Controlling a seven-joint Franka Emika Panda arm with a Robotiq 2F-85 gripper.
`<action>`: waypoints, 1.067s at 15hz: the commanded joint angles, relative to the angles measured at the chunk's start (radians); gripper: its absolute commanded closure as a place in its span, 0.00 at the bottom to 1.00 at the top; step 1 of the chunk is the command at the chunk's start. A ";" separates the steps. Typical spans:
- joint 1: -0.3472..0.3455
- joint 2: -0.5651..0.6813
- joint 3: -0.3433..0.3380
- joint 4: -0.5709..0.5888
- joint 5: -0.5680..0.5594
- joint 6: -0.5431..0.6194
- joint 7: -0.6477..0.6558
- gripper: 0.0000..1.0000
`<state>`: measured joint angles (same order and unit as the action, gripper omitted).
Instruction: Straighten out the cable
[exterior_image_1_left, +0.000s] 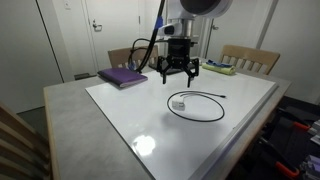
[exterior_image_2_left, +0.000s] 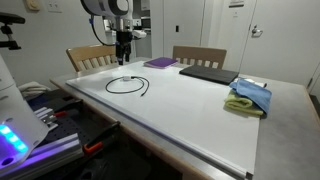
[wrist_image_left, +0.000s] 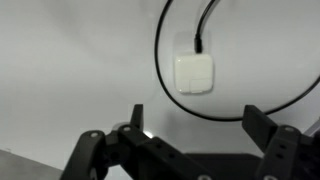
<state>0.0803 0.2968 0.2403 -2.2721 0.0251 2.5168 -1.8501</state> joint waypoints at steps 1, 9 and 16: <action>-0.049 0.003 0.044 -0.055 0.029 0.151 -0.203 0.00; -0.083 0.021 0.054 -0.077 0.100 0.172 -0.468 0.00; -0.057 0.031 0.005 -0.135 0.019 0.227 -0.359 0.00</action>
<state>0.0092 0.3210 0.2745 -2.3736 0.0804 2.6885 -2.2557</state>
